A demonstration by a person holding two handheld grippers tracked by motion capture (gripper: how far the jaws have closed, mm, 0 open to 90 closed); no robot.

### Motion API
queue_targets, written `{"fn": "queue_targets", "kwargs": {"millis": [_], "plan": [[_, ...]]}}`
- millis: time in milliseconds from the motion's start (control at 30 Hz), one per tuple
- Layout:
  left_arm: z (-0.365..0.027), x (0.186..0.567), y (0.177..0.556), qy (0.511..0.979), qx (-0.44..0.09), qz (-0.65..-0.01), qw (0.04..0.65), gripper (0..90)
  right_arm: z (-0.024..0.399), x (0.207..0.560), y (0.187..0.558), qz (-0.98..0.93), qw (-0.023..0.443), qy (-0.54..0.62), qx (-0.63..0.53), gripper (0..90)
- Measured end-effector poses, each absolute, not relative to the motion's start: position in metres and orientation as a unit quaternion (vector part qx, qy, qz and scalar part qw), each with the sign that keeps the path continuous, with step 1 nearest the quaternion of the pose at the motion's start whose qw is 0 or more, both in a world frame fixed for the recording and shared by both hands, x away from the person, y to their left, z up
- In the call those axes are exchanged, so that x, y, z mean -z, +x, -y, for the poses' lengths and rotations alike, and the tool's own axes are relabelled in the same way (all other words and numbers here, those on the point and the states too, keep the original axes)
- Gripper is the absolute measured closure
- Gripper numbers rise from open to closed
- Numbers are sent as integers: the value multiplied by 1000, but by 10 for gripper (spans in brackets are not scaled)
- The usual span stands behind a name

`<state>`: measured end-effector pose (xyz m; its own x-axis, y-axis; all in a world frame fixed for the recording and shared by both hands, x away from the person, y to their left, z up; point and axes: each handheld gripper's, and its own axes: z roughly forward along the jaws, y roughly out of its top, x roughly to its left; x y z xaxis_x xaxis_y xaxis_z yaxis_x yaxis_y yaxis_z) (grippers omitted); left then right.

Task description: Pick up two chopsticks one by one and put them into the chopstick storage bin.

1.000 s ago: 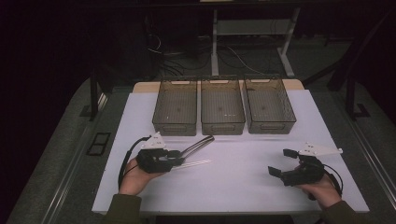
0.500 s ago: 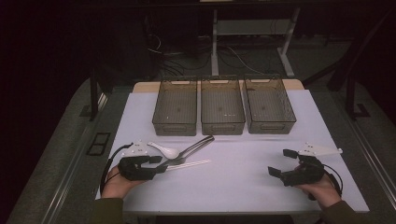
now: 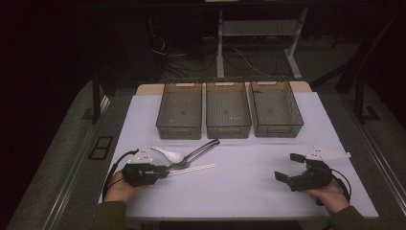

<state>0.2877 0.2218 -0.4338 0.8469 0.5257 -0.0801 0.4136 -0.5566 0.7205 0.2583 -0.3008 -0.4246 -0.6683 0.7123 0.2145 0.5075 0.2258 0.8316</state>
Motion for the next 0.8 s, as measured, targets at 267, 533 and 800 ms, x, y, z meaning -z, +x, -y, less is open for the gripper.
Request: {"fn": "queue_targets", "kwargs": {"millis": [267, 533, 800], "plan": [[-220, 439, 291, 887, -68, -257, 378, 783, 301, 425, 259, -775, 106, 393, -483, 11], [-219, 440, 292, 888, -64, -255, 379, 803, 301, 425, 259, -776, 106, 392, -483, 10], [-217, 442, 292, 890, -60, -251, 375, 804, 301, 425, 259, -775, 106, 392, -483, 10]]}}
